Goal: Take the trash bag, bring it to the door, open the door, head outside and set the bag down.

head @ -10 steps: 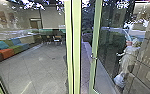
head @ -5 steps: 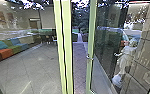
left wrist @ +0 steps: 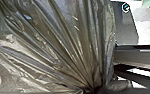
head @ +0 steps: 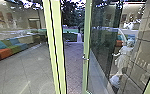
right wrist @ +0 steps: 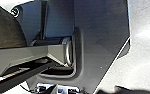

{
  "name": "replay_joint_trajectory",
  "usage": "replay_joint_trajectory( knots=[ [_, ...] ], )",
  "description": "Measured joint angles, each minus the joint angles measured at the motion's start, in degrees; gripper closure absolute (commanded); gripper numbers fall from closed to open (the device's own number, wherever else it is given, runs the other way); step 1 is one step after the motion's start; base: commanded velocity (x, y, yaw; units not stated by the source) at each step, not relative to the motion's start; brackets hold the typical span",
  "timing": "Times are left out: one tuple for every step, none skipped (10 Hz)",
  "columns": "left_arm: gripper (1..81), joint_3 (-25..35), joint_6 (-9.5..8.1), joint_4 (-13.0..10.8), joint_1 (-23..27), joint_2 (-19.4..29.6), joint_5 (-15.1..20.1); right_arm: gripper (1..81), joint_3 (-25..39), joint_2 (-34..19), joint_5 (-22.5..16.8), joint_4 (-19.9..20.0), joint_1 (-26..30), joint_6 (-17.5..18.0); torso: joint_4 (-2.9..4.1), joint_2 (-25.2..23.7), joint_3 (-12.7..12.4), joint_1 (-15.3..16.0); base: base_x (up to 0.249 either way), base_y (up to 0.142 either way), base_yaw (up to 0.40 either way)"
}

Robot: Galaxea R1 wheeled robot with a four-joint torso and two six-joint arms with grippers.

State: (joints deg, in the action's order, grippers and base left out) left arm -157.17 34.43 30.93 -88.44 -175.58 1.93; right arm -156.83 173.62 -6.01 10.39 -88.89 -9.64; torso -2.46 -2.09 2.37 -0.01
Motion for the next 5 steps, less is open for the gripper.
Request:
replay_joint_trajectory(
  knots=[
    [81.1,0.0,0.0,0.0,-0.01,0.02,-0.02,1.0,0.0,0.04,0.0,0.02,-0.02,0.0,0.0,0.0,0.0,0.0,0.0,-0.136,0.0],
    [81.1,0.0,0.0,0.0,0.0,0.0,0.0,1.0,0.0,0.0,0.0,0.02,0.0,0.0,0.0,0.0,0.0,0.0,0.0,-0.136,0.0],
    [81.1,0.0,0.0,0.0,-0.01,0.02,-0.02,1.0,-0.01,0.0,0.0,0.02,0.0,0.0,0.0,0.0,0.0,0.0,0.0,-0.136,0.0],
    [81.1,0.0,0.0,0.0,-0.01,0.0,-0.02,1.0,0.0,0.04,0.0,0.02,-0.02,0.02,0.0,0.0,0.0,0.0,0.0,-0.136,0.0],
    [81.1,0.0,0.0,0.0,0.0,-0.09,-0.02,1.0,0.0,0.01,0.0,0.02,-0.02,0.0,0.0,0.0,0.0,0.0,0.0,-0.136,0.0]
  ],
)
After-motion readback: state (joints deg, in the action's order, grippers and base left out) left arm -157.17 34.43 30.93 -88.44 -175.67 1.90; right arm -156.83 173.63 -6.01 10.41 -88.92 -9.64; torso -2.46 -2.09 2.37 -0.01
